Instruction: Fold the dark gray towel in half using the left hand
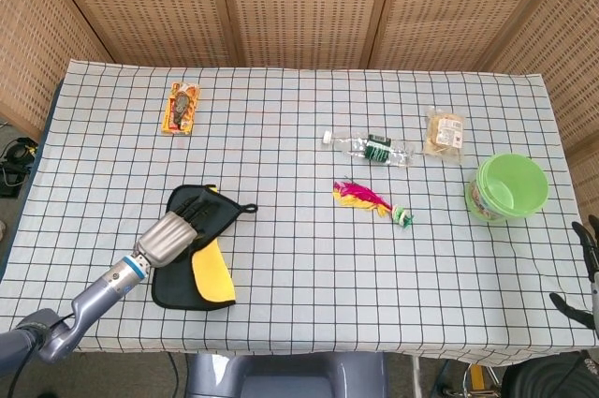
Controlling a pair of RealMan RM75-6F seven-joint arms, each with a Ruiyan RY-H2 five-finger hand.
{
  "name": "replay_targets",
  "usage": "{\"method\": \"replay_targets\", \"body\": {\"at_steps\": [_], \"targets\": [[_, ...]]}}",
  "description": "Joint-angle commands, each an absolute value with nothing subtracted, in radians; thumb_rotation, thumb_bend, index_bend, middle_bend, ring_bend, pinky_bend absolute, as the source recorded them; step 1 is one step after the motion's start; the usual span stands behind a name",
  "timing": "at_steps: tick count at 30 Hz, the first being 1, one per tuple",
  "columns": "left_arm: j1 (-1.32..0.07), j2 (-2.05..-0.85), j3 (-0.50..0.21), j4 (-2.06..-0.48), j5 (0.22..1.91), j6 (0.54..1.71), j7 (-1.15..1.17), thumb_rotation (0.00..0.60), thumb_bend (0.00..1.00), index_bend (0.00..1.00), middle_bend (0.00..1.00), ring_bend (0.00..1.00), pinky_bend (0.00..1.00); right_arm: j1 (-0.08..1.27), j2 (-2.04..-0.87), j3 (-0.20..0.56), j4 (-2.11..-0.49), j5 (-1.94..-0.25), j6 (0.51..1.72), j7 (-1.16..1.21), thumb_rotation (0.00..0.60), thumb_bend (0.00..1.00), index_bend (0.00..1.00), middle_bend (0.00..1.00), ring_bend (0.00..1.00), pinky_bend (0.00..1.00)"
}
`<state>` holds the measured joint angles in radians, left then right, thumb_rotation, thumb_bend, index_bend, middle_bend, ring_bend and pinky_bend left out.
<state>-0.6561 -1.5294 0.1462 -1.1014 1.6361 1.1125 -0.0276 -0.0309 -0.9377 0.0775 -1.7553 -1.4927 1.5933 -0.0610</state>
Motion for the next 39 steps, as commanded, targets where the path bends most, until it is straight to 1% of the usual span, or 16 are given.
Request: {"method": "replay_targets", "body": {"at_steps": [1,8,20,22,23,24,25,26,27,30,39], "targets": [[-0.623,-1.537,0.153,-1.06,1.632,1.138,-0.071,0.6,0.4,0.62,0.0,0.0,0.0,-0.031,-0.938,0.077,-1.757,-1.494,1.594,-0.063,0.6,0.0,0.02,0.0,0.0,0.0],[-0.578,-1.551,0.156,-0.989,1.624,1.153,-0.141,0.6,0.4,0.62,0.0,0.0,0.0,-0.031,-0.941,0.074,-1.76,-1.5,1.594,-0.073,0.6,0.0,0.02,0.0,0.0,0.0],[-0.546,-1.569,0.153,-0.924,1.628,1.153,-0.199,0.6,0.4,0.61,0.0,0.0,0.0,-0.03,-0.941,0.072,-1.764,-1.498,1.587,-0.08,0.6,0.0,0.02,0.0,0.0,0.0],[-0.544,-1.57,0.153,-0.917,1.629,1.15,-0.207,0.6,0.4,0.52,0.0,0.0,0.0,-0.03,-0.94,0.071,-1.765,-1.498,1.587,-0.08,0.6,0.0,0.02,0.0,0.0,0.0],[-0.543,-1.57,0.153,-0.915,1.629,1.148,-0.214,0.6,0.38,0.41,0.0,0.0,0.0,-0.03,-0.94,0.071,-1.765,-1.499,1.587,-0.08,0.6,0.0,0.02,0.0,0.0,0.0],[-0.542,-1.569,0.152,-0.914,1.629,1.147,-0.221,0.6,0.35,0.27,0.0,0.0,0.0,-0.03,-0.94,0.071,-1.765,-1.499,1.587,-0.08,0.6,0.0,0.02,0.0,0.0,0.0],[-0.541,-1.568,0.151,-0.913,1.628,1.146,-0.227,0.6,0.32,0.17,0.0,0.0,0.0,-0.03,-0.94,0.071,-1.765,-1.499,1.587,-0.08,0.6,0.0,0.02,0.0,0.0,0.0],[-0.539,-1.567,0.15,-0.911,1.629,1.147,-0.231,0.6,0.26,0.07,0.0,0.0,0.0,-0.03,-0.94,0.071,-1.765,-1.499,1.587,-0.079,0.6,0.0,0.02,0.0,0.0,0.0],[-0.537,-1.565,0.149,-0.91,1.629,1.15,-0.236,0.6,0.22,0.01,0.0,0.0,0.0,-0.03,-0.94,0.071,-1.765,-1.499,1.588,-0.079,0.6,0.0,0.02,0.0,0.0,0.0],[-0.531,-1.544,0.146,-0.922,1.64,1.18,-0.265,0.6,0.13,0.0,0.0,0.0,0.0,-0.031,-0.939,0.071,-1.765,-1.501,1.589,-0.078,0.6,0.0,0.02,0.0,0.0,0.0],[-0.496,-1.437,0.131,-0.976,1.648,1.274,-0.311,0.6,0.12,0.0,0.0,0.0,0.0,-0.033,-0.936,0.068,-1.767,-1.508,1.592,-0.071,0.6,0.0,0.02,0.0,0.0,0.0]]}}
